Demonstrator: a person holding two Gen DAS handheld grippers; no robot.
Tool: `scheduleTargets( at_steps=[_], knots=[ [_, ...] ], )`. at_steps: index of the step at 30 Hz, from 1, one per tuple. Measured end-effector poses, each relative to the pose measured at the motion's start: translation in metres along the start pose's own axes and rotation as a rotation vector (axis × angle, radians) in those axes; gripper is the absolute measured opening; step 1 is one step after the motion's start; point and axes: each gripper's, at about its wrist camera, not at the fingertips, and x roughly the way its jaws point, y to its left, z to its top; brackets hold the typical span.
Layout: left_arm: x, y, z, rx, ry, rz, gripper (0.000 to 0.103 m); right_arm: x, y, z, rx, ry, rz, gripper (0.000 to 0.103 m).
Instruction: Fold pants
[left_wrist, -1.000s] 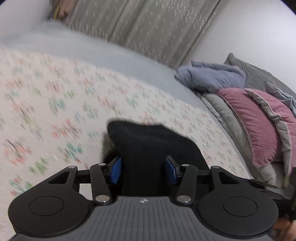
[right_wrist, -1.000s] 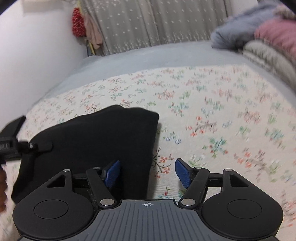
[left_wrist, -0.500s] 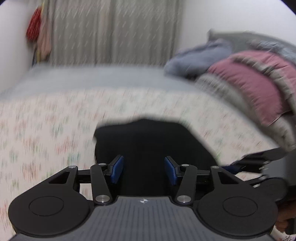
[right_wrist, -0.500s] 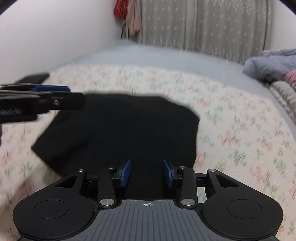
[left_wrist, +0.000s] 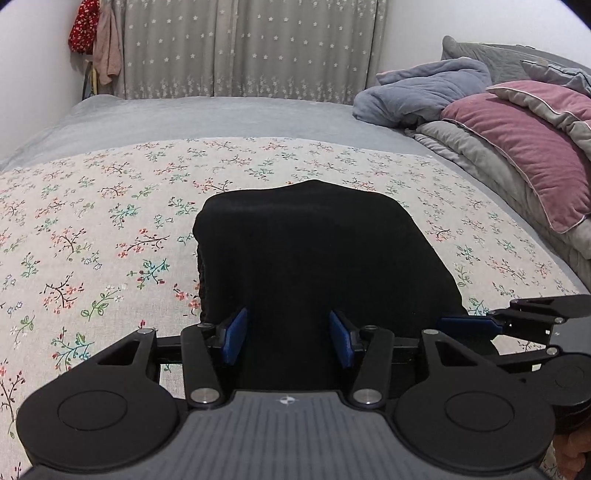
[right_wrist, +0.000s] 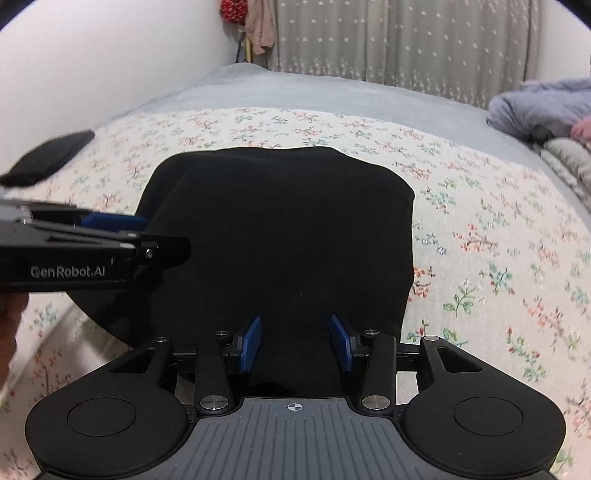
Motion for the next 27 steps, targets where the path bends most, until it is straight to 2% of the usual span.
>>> scheduleTargets(
  at_steps=[12, 18, 20, 22, 25, 27],
  knots=[
    [-0.012, -0.008, -0.014, -0.009, -0.017, 0.048, 0.07, -0.023, 0.01, -0.018, 0.023, -0.03, -0.031, 0.042],
    [-0.033, -0.026, -0.033, 0.033, 0.008, 0.109, 0.072, -0.053, 0.015, -0.035, 0.064, -0.058, -0.03, 0.043],
    [-0.044, -0.031, -0.038, 0.053, 0.003, 0.127, 0.072, -0.062, 0.017, -0.044, 0.069, -0.038, -0.025, 0.042],
    [-0.054, -0.032, -0.042, 0.032, 0.021, 0.119, 0.072, -0.067, 0.019, -0.055, 0.086, -0.01, 0.001, 0.042],
    [-0.073, -0.033, -0.048, -0.013, 0.033, 0.121, 0.074, -0.082, 0.027, -0.064, 0.065, -0.022, -0.034, 0.042],
    [-0.087, -0.037, -0.054, -0.034, 0.031, 0.145, 0.082, -0.098, 0.031, -0.066, 0.077, -0.059, -0.037, 0.044]
  ],
)
